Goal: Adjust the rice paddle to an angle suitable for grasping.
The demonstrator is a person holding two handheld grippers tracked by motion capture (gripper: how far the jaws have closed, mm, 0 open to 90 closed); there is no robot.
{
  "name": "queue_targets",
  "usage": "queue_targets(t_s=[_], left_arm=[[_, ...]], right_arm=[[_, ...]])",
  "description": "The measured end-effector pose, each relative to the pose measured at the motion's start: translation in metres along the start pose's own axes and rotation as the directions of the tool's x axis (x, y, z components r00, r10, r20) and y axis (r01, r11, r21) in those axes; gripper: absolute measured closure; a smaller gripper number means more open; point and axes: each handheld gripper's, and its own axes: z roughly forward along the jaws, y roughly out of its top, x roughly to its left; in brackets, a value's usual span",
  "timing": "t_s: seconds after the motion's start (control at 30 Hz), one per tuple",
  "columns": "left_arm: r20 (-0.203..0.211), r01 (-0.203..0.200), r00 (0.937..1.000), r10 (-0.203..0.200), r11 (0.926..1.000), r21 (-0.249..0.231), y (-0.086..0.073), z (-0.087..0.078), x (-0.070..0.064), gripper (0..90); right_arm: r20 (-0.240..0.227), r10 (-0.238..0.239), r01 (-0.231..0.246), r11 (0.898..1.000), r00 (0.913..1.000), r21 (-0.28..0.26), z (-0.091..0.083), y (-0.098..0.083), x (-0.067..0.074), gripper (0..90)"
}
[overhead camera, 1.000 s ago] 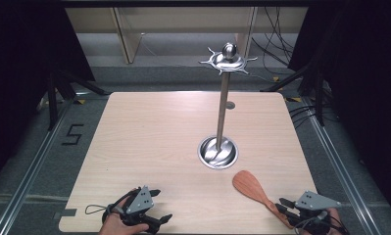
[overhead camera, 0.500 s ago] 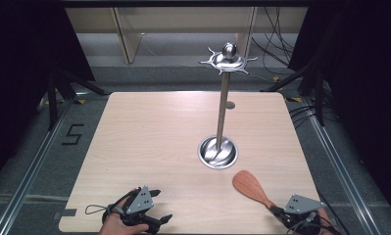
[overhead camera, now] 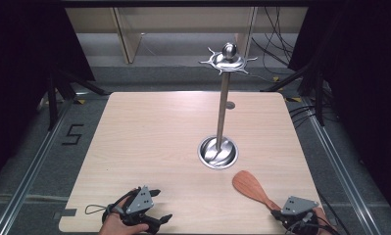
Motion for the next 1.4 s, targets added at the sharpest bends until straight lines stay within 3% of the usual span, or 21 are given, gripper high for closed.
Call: queue_targets(t_s=[0.1,0.17,0.33,0.4,0.57,0.6,0.63,0.67,0.77,0.8,0.87,1.1,1.13,1.27,1.4], left_arm=[[0.000,0.001,1.0000,-0.001,1.0000,0.000,0.000,0.000,0.000,15.2],[0.003,0.009,1.0000,-0.009,0.9998,-0.019,0.000,0.001,-0.001,15.2],[0.013,0.010,0.9999,-0.010,0.9999,-0.003,0.000,0.000,0.000,15.2],[0.014,0.004,0.9999,-0.004,1.0000,0.005,0.001,0.000,0.000,15.2],[0.025,0.014,0.9996,-0.014,0.9999,-0.001,0.000,0.000,0.001,15.1],[0.020,0.012,0.9997,-0.012,0.9999,0.004,-0.001,-0.001,0.000,15.2],[0.019,-0.014,0.9997,0.014,0.9999,-0.001,0.000,-0.001,0.002,15.2],[0.008,0.023,0.9997,-0.023,0.9997,-0.008,-0.001,-0.001,-0.001,15.2],[0.004,0.000,1.0000,0.000,1.0000,0.005,-0.002,-0.002,0.001,15.2],[0.004,0.025,0.9997,-0.025,0.9996,-0.014,-0.002,-0.001,-0.001,15.2],[0.010,0.033,0.9994,-0.032,0.9993,-0.019,-0.002,-0.001,-0.001,15.2],[0.008,0.014,0.9999,-0.014,0.9999,-0.009,-0.002,-0.001,0.000,15.2],[0.002,0.002,1.0000,-0.002,1.0000,0.008,-0.002,-0.001,0.001,15.1],[0.003,0.027,0.9996,-0.027,0.9995,-0.014,-0.002,0.000,-0.001,15.2],[-0.003,0.014,0.9999,-0.014,0.9999,-0.003,-0.002,0.000,0.000,15.1]], right_arm=[[0.017,0.007,-0.007,1.000,0.9998,-0.018,0.001,-0.002,-0.002,90.0],[0.026,0.006,-0.006,1.000,0.9997,0.010,0.000,-0.003,-0.005,90.0],[0.081,0.033,-0.034,0.999,0.9962,0.015,-0.002,-0.007,-0.022,89.9],[0.090,0.063,-0.064,0.998,0.9940,0.016,-0.001,-0.008,-0.028,89.7],[0.107,0.076,-0.078,0.997,0.9913,0.010,0.003,-0.006,-0.043,89.2],[0.118,0.098,-0.099,0.995,0.9883,0.007,0.006,-0.003,-0.048,89.0],[0.121,0.107,-0.109,0.994,0.9869,0.011,0.007,-0.001,-0.051,89.0],[0.127,0.103,-0.104,0.995,0.9865,0.005,0.009,0.001,-0.054,89.0],[0.139,0.081,-0.083,0.996,0.9870,0.009,0.015,0.009,-0.063,89.4],[0.139,0.082,-0.085,0.996,0.9868,0.014,0.017,0.012,-0.065,89.5],[0.148,0.081,-0.084,0.996,0.9856,0.014,0.021,0.017,-0.070,89.5],[0.163,0.106,-0.109,0.994,0.9809,0.010,0.031,0.030,-0.081,89.8],[0.165,0.086,-0.088,0.996,0.9825,0.004,0.033,0.031,-0.084,89.8],[0.169,0.081,-0.084,0.996,0.9823,0.009,0.038,0.040,-0.088,89.8],[0.168,0.072,-0.076,0.997,0.9832,0.016,0.044,0.049,-0.091,89.8]])
